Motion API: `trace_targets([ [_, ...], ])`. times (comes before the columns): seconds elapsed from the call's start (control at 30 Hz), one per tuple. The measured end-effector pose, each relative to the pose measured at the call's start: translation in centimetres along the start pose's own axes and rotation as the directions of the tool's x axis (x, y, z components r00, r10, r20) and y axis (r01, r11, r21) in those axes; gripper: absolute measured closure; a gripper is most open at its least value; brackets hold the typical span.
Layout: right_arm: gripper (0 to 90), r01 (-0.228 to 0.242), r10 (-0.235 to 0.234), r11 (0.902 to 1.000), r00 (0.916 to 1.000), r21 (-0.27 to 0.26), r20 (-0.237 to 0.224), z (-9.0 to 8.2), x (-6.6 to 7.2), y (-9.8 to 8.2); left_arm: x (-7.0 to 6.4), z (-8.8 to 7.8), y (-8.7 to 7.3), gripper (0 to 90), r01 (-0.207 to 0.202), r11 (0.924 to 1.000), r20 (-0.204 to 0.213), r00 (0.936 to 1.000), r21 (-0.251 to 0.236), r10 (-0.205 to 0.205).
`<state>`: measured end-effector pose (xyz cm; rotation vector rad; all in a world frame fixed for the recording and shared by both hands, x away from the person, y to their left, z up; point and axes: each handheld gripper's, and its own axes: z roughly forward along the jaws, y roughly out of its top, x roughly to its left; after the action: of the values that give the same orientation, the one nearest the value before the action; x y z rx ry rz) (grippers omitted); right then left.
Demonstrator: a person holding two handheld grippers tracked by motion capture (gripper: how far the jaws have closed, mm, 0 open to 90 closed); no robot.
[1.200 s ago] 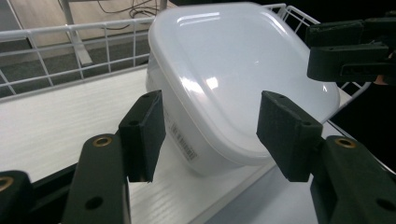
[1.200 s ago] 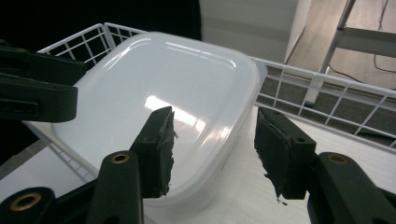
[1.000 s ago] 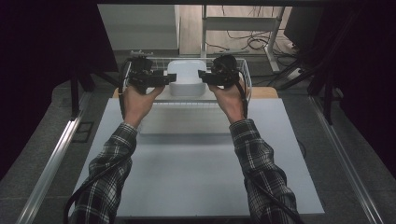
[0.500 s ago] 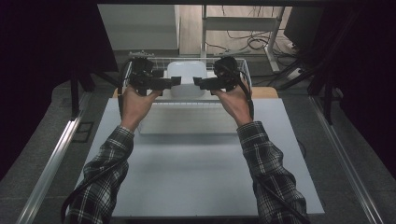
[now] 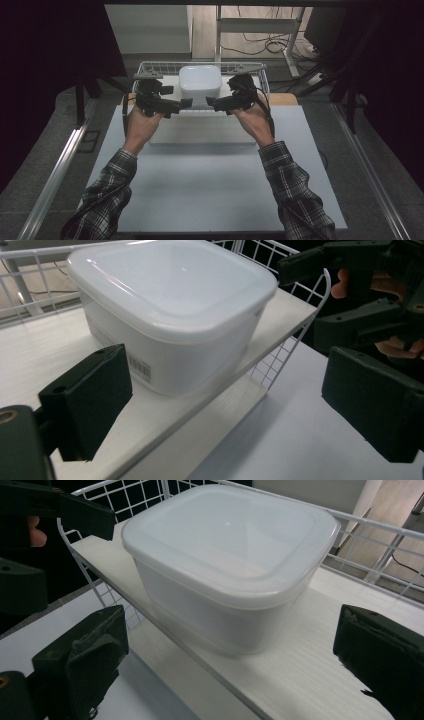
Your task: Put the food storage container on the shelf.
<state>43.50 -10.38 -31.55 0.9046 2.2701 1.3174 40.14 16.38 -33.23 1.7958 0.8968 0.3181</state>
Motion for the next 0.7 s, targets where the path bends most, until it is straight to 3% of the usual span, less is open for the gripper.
trace_targets([
  [0.23,0.6,0.008,-0.008,1.0,0.9999,0.0,-0.01,-0.3,0.6,-1.1,-0.8,-0.2,-1.2,4.2,-0.042,0.9991,-0.001,0.9991,0.004,0.042],
  [0.7,0.7,0.019,-0.019,0.9998,0.9996,-0.005,-0.021,-1.3,1.0,-2.6,-1.5,0.1,-3.3,2.2,-0.054,0.9984,0.007,0.9985,0.02,0.053],
])
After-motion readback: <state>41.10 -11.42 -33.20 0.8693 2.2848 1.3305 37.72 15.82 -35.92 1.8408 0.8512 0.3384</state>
